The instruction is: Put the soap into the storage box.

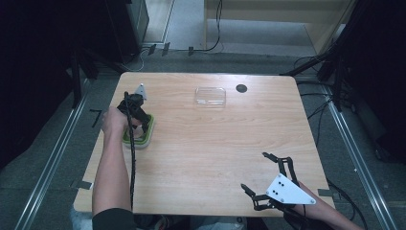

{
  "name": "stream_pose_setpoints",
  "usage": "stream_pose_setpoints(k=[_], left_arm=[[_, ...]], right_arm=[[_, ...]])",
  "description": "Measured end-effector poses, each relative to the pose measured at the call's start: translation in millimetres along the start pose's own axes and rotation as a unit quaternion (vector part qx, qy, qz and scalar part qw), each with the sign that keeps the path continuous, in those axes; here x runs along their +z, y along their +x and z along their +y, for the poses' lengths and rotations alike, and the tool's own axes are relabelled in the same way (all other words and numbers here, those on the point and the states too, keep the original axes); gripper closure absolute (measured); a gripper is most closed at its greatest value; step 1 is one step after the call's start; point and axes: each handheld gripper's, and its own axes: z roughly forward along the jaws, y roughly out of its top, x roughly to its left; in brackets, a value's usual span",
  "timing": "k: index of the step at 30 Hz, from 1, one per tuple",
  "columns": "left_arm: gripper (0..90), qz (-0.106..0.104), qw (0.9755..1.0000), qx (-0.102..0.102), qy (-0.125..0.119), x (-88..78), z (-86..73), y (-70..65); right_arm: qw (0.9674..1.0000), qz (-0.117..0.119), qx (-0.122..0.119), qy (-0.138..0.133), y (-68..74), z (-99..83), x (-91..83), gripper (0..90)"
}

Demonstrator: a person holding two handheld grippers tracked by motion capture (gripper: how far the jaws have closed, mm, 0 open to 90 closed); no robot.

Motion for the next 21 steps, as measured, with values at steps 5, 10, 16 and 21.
stream_pose_setpoints(k=[5,10,16,21], left_arm=[[33.7,0.008,0.9999,-0.011,-0.004,2.9,0.7,1.2],[33.7,0.006,0.9999,-0.013,-0.005,4.9,0.7,2.0],[33.7,0.005,0.9997,-0.023,-0.01,9.2,1.0,2.4],[33.7,0.003,0.9995,-0.029,-0.01,13.1,0.8,2.9]], right_arm=[[1.0,0.0,0.0,-0.001,-0.2,-0.1,-0.1,0.0],[1.0,0.0,0.001,-0.001,-0.2,-0.1,-0.1,0.0],[1.0,0.001,0.001,0.0,0.0,0.0,-0.1,0.0],[1.0,0.0,0.0,0.0,0.0,0.0,0.0,0.0]])
